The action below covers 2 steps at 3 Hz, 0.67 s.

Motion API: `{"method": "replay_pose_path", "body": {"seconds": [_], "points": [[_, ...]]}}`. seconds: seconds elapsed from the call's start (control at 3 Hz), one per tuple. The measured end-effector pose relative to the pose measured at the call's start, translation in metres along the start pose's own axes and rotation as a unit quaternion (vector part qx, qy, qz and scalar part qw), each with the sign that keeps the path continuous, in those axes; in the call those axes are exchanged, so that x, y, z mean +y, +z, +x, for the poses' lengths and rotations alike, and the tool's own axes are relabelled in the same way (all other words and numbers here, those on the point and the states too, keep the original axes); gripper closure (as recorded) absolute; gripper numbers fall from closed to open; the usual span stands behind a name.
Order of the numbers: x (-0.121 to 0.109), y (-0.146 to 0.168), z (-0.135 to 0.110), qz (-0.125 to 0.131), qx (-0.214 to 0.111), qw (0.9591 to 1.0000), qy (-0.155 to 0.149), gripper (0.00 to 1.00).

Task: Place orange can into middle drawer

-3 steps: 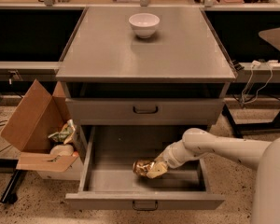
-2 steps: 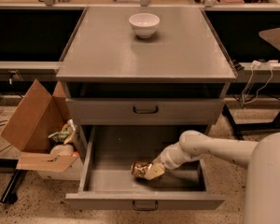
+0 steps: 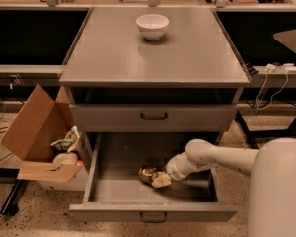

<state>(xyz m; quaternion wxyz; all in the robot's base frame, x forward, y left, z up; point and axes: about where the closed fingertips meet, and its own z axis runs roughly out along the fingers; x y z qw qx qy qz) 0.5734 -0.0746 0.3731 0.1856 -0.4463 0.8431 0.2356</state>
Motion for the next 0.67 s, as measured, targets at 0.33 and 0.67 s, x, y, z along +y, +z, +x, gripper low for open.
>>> {"method": "replay_pose_path", "body": {"seconds": [0.33, 0.67], "points": [[-0.003, -0.007, -0.006, -0.009, -0.01, 0.9999, -0.01, 0.0], [-0.006, -0.036, -0.008, -0.014, -0.034, 0.9991, -0.023, 0.0]]}}
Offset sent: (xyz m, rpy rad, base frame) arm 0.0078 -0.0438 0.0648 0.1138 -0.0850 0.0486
